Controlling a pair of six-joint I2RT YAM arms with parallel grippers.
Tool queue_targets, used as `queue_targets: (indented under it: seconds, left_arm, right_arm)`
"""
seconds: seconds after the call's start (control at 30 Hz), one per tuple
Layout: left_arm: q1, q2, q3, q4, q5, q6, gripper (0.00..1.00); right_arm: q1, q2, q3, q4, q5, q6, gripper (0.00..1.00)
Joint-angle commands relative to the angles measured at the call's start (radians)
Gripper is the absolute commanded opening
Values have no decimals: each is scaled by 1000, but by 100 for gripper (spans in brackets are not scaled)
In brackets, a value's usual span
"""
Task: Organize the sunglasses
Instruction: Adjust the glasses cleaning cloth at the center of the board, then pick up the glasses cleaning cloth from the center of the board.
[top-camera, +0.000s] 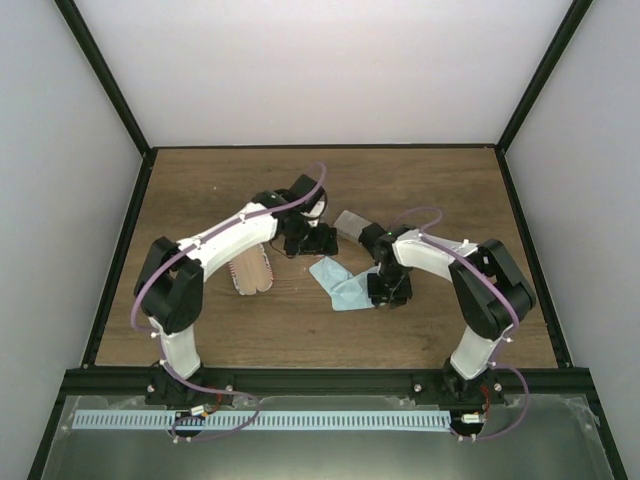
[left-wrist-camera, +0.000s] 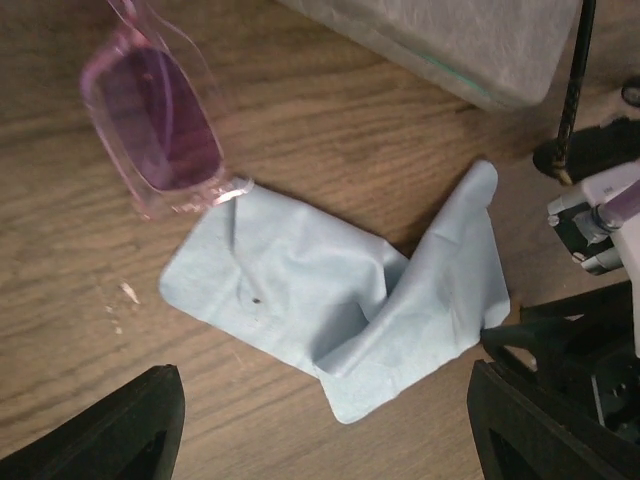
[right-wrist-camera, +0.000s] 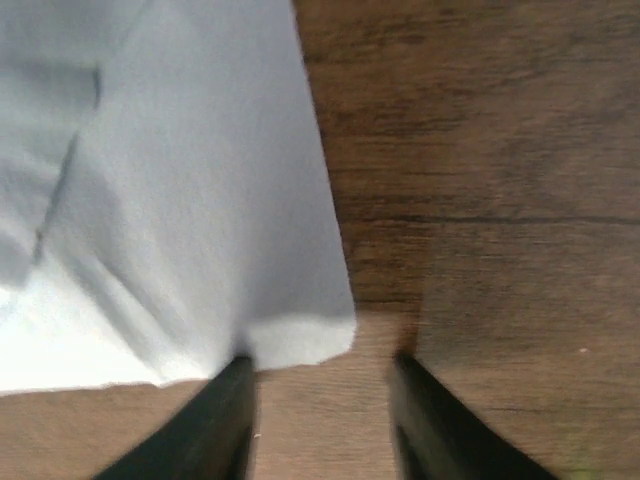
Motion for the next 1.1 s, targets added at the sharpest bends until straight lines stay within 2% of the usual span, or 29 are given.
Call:
queue_targets:
  seconds: [0.0,0.07,0.33,0.47,0.57,0.67,0.73,0.8,0.87,0.93,1.07]
  left_arm:
    - [54,-16,60,-25,32,99,80]
    - [83,-4,76,-24,53,132,80]
    - [171,76,148,-52,80,257,78]
    - [192,124,159,-31,142,246,76]
    - [194,148,191,-31,139,243,76]
    - [196,167,207,-28,157,231,76]
    - [196,175,204,-25,169,222,76]
    - [196,177,201,-23,174,214,76]
    - [196,173,191,-11,180,205,76]
    - [196,169,188,1,186,197,76]
    - [196,171,193,32,198,175,76]
  right_arm:
    - [14,66,51,44,29,64,48]
    - [15,81,78,43,25,78,51]
    - [20,117,160,28,49,88,48]
    - [20,174,171,30,58,78,48]
    - [16,171,169,48,42,82,40]
    - [14,192,162,27,39,73,41]
    - [14,176,137,36,33,72,33]
    - [14,154,116,44,25,76,16]
    - [15,138,121,28,38,83,4]
    - [14,110,149,1,61,86,1]
    - [14,57,268,-88,107,78,1]
